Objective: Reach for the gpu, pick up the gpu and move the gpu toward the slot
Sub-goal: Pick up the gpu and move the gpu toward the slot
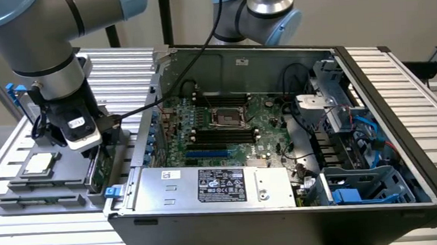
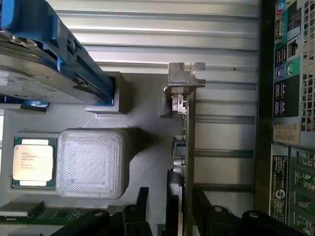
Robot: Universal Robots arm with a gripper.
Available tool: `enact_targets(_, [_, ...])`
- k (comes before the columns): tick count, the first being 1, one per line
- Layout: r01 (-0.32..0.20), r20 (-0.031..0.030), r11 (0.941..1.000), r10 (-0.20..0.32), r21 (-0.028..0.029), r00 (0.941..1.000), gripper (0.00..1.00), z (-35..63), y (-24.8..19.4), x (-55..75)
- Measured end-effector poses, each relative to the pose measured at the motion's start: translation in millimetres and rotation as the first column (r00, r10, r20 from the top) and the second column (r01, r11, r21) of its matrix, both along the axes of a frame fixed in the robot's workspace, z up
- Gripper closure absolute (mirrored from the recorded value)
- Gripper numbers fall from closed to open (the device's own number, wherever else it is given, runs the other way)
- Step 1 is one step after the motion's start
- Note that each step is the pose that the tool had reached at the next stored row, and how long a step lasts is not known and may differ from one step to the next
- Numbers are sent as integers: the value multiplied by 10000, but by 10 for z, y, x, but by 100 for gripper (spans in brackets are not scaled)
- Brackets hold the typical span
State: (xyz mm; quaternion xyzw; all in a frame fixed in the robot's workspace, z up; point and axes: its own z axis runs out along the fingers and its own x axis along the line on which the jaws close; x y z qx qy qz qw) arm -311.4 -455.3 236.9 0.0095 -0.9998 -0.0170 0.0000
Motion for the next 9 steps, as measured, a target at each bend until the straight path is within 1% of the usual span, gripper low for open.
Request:
enact_targets(4, [-1, -2, 10000, 1, -11, 10000, 52, 4, 4, 0])
enact_targets(9, [1, 1, 10000, -1, -9, 10000, 52, 22, 4, 8])
